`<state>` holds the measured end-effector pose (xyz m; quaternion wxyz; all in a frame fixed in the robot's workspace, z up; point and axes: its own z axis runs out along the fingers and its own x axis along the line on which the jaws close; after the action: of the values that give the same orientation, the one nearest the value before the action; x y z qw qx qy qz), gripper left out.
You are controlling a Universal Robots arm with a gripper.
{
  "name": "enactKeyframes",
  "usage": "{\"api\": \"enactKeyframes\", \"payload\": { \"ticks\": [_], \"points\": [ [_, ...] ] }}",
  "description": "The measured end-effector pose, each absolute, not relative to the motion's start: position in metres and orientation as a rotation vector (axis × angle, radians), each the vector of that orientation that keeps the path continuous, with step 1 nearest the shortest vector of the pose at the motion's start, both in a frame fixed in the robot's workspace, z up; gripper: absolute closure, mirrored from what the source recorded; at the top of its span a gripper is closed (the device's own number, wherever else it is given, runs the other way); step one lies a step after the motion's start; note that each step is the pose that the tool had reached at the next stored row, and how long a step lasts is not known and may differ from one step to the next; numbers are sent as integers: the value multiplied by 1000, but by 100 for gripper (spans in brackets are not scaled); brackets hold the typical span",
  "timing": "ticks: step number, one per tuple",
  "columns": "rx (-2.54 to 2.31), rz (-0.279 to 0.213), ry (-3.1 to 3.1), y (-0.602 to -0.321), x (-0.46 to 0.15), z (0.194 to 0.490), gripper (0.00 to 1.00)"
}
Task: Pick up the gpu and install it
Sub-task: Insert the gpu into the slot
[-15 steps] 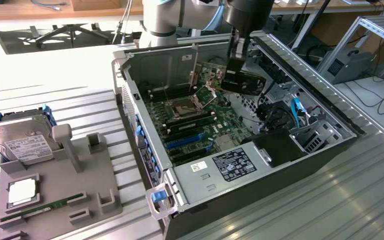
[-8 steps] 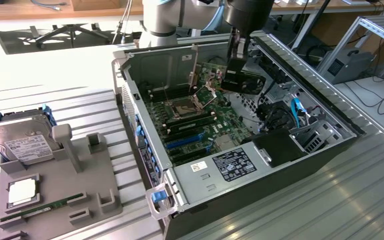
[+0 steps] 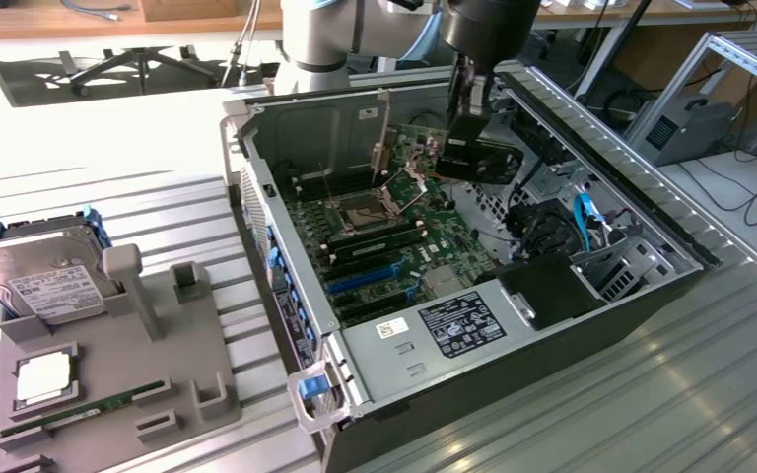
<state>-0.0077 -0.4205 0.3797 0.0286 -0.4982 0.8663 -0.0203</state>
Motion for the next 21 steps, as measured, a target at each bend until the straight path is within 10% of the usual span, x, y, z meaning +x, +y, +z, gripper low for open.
{"api": "enactKeyframes", "payload": {
  "ticks": [21],
  "points": [
    [-1691, -57, 2576, -421, -8, 380, 73]
  ]
}}
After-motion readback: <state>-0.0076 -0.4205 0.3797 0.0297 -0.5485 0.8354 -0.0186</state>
